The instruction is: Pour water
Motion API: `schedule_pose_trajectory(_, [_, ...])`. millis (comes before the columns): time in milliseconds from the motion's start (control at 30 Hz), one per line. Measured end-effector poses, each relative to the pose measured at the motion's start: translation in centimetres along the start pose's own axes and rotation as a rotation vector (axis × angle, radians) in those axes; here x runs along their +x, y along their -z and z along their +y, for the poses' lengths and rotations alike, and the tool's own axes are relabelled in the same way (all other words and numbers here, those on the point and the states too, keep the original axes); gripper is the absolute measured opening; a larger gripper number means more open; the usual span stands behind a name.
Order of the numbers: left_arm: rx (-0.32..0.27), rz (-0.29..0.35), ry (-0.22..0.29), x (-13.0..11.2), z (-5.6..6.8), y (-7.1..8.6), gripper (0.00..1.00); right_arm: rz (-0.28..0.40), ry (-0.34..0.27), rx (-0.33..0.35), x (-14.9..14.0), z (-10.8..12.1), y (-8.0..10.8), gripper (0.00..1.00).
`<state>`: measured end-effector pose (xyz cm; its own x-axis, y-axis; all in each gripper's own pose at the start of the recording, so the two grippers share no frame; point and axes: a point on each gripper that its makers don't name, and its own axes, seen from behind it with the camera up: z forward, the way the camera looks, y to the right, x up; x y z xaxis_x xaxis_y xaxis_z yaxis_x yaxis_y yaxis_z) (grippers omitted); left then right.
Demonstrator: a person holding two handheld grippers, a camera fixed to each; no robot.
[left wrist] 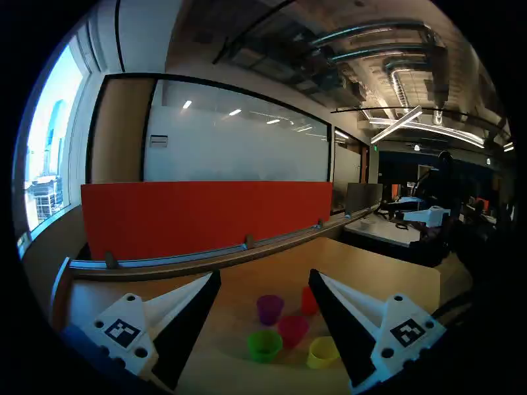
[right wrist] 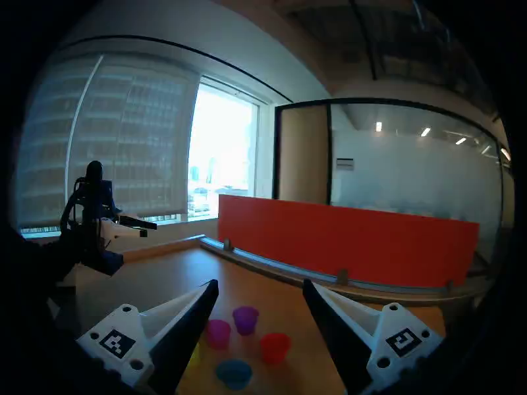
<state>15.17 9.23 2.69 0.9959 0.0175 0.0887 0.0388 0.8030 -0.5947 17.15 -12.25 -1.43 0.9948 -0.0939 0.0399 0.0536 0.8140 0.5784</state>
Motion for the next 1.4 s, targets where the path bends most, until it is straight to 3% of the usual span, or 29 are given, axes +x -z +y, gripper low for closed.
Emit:
schedule_pose_trajectory(200, [-0.02, -0.01, -0.01, 0.2, -0.1, 0.0, 1.0, 0.004, -0.006, 0.037, 0.2, -0.7, -0.2, 0.99])
schedule_pose_trajectory(700, [-0.079, -0.13, -0.107, -2.7, -0.1, -1.3, 1.0, -0.123, 0.018, 0.092, -3.2, -1.4, 0.0, 0.99])
schedule_pose_trajectory(1000, [-0.113, -0.223, -0.122, -5.9, -0.3, -2.3, 1.0, -0.213, 0.046, 0.101, -7.5, -1.2, 0.1, 0.99])
schedule_pose_trajectory(1400, [-0.174, -0.362, -0.154, -11.7, 0.3, -3.8, 1.0, -0.316, 0.018, 0.139, -12.8, -1.5, -0.1, 0.99])
